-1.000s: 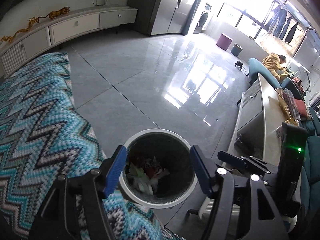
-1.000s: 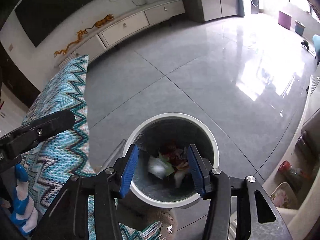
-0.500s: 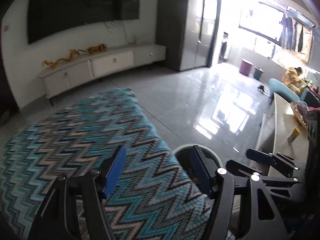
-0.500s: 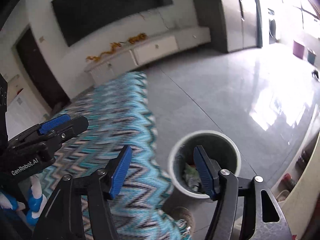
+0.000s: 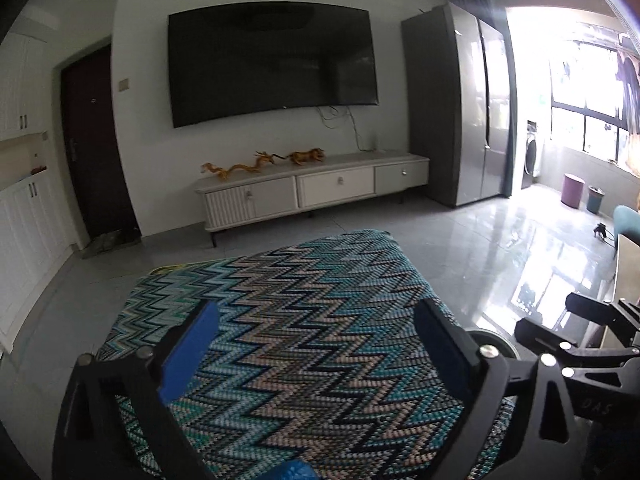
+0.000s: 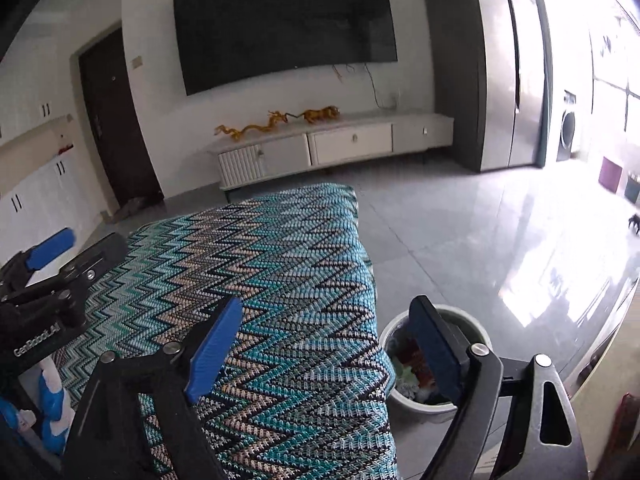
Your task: Collect trash
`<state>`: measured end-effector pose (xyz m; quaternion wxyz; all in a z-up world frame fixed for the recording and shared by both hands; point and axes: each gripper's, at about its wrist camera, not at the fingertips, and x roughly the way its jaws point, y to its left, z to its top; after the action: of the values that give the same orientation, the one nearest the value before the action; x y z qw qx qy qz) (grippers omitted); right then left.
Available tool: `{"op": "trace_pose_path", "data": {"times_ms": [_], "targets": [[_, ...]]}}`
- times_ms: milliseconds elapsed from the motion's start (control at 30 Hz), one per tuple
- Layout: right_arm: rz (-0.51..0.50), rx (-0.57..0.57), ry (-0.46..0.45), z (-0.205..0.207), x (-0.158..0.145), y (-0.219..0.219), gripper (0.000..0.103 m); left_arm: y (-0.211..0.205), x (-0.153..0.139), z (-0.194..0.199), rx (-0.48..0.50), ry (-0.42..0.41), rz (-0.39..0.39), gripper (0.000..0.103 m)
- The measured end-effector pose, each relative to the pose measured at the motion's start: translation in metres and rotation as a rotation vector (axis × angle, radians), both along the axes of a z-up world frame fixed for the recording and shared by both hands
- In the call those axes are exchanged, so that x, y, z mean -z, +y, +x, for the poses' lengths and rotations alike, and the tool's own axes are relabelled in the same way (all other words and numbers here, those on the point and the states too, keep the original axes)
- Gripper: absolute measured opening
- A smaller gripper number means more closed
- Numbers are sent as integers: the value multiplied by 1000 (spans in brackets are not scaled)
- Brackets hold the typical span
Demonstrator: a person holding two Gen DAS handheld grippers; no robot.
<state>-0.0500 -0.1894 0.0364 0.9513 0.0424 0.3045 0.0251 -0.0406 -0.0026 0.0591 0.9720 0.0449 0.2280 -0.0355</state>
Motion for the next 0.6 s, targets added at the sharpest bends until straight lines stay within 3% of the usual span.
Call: {"op": "trace_pose_path", "data": {"times_ms": [167, 600], "targets": [[-64, 28, -38, -3, -4, 14, 88, 18, 7, -7, -51, -9, 4, 103], [-69, 30, -17, 12, 10, 20, 89, 26, 23, 1, -86, 6, 21, 103]]}}
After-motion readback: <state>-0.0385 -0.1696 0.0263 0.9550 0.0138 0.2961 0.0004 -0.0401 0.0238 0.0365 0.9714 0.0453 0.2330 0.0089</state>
